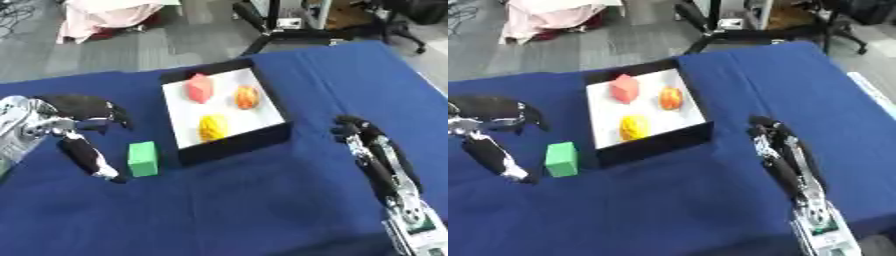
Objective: Pick up objects on the table and place them in the box.
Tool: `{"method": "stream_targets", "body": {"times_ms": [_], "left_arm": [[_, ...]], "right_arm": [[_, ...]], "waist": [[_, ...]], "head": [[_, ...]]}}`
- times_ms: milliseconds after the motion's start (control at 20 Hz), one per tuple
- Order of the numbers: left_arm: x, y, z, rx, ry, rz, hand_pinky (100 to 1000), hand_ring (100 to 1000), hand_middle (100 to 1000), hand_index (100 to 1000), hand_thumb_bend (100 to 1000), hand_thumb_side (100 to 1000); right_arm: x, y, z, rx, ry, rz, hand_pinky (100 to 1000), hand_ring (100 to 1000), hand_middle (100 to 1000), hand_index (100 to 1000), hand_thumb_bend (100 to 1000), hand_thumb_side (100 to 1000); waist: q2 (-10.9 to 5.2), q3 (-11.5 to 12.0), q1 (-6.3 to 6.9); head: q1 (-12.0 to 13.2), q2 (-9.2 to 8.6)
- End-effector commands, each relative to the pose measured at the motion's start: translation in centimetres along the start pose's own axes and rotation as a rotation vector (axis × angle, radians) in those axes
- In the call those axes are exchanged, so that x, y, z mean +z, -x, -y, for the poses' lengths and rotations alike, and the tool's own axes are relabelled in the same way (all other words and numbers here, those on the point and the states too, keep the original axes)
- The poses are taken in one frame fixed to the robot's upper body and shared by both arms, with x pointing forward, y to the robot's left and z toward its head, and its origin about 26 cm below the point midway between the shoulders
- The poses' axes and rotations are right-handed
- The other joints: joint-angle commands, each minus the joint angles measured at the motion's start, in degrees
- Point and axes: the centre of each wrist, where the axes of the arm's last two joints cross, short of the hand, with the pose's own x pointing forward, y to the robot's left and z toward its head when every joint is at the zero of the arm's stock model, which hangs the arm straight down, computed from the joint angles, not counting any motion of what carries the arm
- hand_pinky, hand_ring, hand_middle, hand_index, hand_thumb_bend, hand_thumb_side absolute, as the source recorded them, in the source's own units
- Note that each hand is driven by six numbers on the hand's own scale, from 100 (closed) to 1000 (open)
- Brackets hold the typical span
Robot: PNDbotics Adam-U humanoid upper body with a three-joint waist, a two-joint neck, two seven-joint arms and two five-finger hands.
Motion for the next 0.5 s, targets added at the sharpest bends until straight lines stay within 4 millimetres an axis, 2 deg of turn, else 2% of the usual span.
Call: {"method": "stream_targets", "body": {"times_ms": [50,500], "left_arm": [[-0.2,0.5,0.1,-0.017,-0.021,-0.049,622,606,784,879,655,613],[-2.1,0.8,1.4,-0.019,-0.08,-0.119,605,587,770,866,629,580]], "right_arm": [[-0.5,-0.6,0.2,0.007,-0.005,0.026,802,775,765,803,100,667],[-0.5,-0.6,0.1,0.003,-0.005,0.027,802,774,764,803,100,667]], "waist": [[-1.1,-0.1,0.12],[-1.07,-0.2,-0.11]], "head": [[-0.1,-0.11],[-0.2,-0.11]]}}
